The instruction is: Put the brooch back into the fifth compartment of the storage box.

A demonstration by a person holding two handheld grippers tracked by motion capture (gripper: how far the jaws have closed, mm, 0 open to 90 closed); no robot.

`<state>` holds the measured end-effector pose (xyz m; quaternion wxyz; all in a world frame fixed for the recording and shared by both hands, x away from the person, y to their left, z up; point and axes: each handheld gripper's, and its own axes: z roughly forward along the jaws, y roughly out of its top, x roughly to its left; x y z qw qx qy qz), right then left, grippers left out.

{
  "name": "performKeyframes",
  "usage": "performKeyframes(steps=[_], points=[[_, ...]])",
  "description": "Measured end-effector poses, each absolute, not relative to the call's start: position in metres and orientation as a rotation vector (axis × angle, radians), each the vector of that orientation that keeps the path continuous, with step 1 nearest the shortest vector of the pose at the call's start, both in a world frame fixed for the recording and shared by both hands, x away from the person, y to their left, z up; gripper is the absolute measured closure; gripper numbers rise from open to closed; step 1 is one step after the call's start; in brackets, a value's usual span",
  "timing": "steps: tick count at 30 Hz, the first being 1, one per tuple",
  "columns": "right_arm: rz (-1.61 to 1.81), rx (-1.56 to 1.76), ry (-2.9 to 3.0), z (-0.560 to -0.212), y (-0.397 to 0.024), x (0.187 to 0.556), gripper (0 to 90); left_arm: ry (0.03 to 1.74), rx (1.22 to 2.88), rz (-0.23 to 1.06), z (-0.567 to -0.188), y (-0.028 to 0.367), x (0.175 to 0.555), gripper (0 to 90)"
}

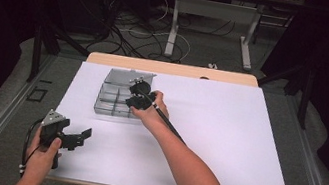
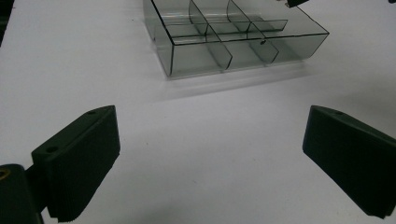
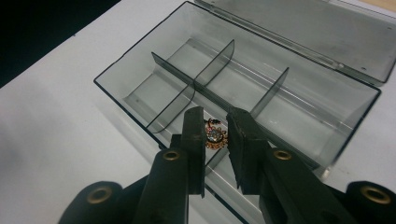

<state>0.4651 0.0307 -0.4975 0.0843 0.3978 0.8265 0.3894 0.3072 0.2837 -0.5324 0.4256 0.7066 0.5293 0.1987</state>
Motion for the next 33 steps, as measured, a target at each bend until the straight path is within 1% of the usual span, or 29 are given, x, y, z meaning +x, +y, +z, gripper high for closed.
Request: performKeyframes(steps=[2,12,13,19,20,27,29,33], points=[[1.119,1.169,2.487,-0.498,0.033,0.465,77.5,1.325,1.763,0.498,-0.532,0.284,0.307,4.0],[1.155,1.152,2.469,-0.513,0.045,0.468,77.5,1.327,1.757,0.487,-0.533,0.284,0.307,4.0],[1.118,1.158,2.494,-0.512,0.045,0.468,77.5,1.327,1.757,0.487,-0.533,0.284,0.308,4.1],[1.146,1.164,2.475,-0.518,0.047,0.47,77.4,1.324,1.763,0.49,-0.533,0.284,0.308,4.0],[1.105,1.172,2.505,-0.516,0.046,0.47,77.4,1.321,1.763,0.49,-0.533,0.284,0.308,4.0],[1.15,1.162,2.469,-0.522,0.048,0.473,77.1,1.319,1.767,0.488,-0.533,0.284,0.308,4.1],[1.12,1.169,2.493,-0.52,0.047,0.473,76.1,1.32,1.766,0.489,-0.533,0.285,0.308,4.0],[1.197,1.177,2.457,-0.522,0.048,0.474,69.8,1.322,1.768,0.488,-0.533,0.285,0.308,4.1]])
